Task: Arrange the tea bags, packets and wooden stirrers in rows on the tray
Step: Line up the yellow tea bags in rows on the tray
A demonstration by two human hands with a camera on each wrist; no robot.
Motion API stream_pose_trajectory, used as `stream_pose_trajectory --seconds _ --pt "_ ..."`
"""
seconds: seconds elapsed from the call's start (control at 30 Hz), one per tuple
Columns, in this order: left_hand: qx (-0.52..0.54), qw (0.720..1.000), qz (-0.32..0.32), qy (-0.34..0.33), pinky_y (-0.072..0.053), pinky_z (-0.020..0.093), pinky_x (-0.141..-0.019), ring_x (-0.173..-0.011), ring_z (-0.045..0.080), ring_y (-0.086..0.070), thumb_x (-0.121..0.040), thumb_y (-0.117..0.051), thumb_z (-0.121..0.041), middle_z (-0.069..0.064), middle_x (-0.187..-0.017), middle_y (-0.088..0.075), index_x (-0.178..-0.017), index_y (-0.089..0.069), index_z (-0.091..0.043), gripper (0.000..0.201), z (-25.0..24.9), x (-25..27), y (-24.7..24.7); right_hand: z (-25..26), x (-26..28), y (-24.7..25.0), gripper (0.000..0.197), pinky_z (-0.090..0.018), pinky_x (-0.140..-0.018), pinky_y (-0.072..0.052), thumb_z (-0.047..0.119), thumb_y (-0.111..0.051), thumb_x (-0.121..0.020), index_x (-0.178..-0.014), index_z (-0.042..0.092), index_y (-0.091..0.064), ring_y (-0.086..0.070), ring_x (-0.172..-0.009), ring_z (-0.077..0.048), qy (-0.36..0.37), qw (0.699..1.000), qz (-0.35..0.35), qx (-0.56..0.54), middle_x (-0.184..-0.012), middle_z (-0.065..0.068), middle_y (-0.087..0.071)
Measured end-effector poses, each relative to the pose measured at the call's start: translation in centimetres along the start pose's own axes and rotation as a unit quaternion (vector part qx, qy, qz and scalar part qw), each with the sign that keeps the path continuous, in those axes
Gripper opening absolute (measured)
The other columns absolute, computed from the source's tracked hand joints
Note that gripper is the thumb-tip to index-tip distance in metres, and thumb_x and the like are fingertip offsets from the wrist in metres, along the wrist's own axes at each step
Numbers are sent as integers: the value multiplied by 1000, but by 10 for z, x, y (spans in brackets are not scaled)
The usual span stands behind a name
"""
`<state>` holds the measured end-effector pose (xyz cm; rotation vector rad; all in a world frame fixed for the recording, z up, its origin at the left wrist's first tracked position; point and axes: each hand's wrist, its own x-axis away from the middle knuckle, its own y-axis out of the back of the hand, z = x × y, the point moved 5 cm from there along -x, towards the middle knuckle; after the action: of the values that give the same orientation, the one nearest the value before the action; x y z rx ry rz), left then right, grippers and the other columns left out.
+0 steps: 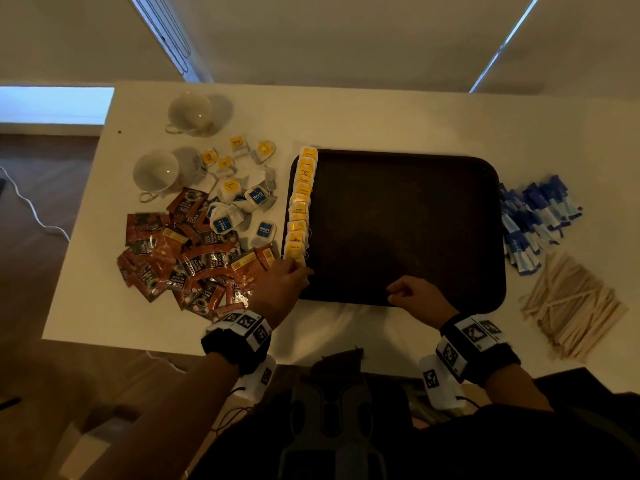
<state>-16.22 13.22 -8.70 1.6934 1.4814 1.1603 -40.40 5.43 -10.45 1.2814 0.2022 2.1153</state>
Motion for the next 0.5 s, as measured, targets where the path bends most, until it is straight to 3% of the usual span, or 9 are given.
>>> stream_pose_trajectory --seconds 0.1,0.23,0.37,0.5 --pt "-28 999 13 -13 -49 35 -64 -84 31 -59 -77 -72 -8 13 -95 -62 -98 -69 -10 21 3 2 -4 -2 -1 0 24 -24 -82 -41 17 -60 -91 -114 9 -60 -56 -107 -20 -4 1000 0 -12 -114 -7 -61" --pt "-39 999 27 -20 -49 39 -73 -92 30 -57 -82 -67 -9 12 -103 -62 -102 -69 -10 20 7 -1 0 -5 -2 0 23 -26 -80 -43 16 -58 -92 -115 9 -60 -55 -104 -18 -6 1000 -5 -25 -114 -6 -60" --pt "-45 998 16 -30 -46 33 -60 -79 29 -60 -71 -77 -6 10 -88 -64 -88 -70 -10 19 1 -5 8 -7 -4 -2 22 -26 -77 -42 17 -58 -92 -113 11 -60 -53 -96 -13 -7 1000 -11 -26 -112 -6 -61" --pt "-60 997 37 10 -35 31 -74 -100 28 -53 -88 -59 -14 10 -107 -59 -105 -66 -11 18 8 -7 6 -8 -5 -4 21 -26 -75 -41 17 -58 -92 -112 11 -61 -54 -94 -14 -11 1000 -9 -23 -107 -5 -61"
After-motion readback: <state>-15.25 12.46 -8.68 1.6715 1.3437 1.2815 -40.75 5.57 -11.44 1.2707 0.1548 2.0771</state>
